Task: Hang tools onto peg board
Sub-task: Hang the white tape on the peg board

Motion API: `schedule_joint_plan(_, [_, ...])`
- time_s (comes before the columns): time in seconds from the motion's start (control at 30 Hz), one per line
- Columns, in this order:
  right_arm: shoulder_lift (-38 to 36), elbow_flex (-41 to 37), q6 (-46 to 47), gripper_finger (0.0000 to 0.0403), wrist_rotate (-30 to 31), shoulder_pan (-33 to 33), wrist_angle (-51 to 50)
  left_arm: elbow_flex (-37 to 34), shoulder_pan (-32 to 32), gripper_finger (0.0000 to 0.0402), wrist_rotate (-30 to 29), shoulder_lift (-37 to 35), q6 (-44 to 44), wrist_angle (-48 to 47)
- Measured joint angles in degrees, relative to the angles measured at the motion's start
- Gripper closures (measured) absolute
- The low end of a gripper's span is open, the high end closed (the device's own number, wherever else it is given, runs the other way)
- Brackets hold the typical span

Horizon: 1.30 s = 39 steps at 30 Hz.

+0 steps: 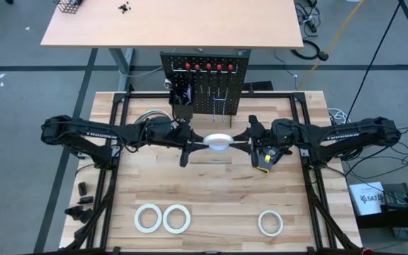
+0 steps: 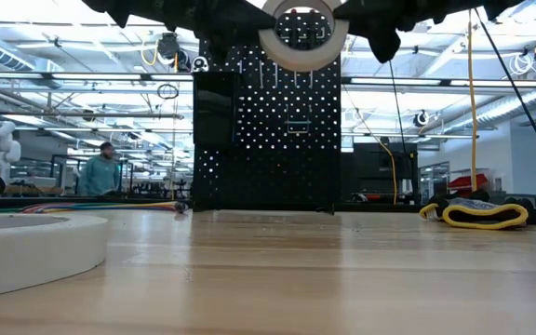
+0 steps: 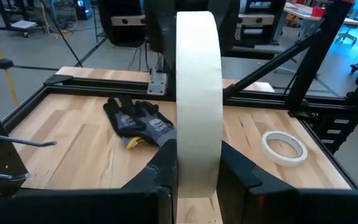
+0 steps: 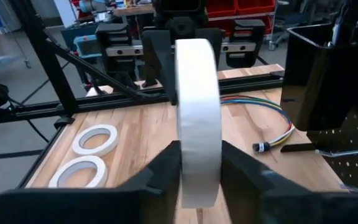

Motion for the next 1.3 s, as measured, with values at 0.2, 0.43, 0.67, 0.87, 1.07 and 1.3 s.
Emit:
schedule_joint_plan(0.2, [0.0, 0.0, -1.8, 0.0335, 0.3, -0.1, -0.1, 0.0, -0.1, 0.0298, -3.2, 0.0, 0.5, 0.1])
schedule_joint_plan(0.43, [0.0, 0.0, -2.5, 0.0335, -0.6, -3.3, -5.4, 0.0, -0.1, 0.0188, -4.9, -0.1, -1.2, -7.7])
schedule_joint_plan(0.67, [1.1, 0.0, -5.2, 0.0335, -10.2, -10.8, -5.4, 0.0, -0.1, 0.0175, -4.9, -0.1, -1.6, -14.0])
schedule_joint_plan(0.87, [6.7, 0.0, -8.4, 0.0335, -16.3, -17.1, -2.4, 0.0, 0.0, 0.0174, -6.3, 0.0, -3.0, -14.5])
schedule_joint_plan(1.07, [9.6, 0.0, -10.8, 0.0335, -16.5, -21.0, -0.4, 0.0, 0.0, 0.0173, -6.9, 0.0, -4.6, -14.8])
schedule_joint_plan(1.3, [10.9, 0.0, -11.7, 0.0335, -16.5, -24.5, 0.1, 0.0, -0.1, 0.0173, -8.0, 0.0, -4.7, -14.8])
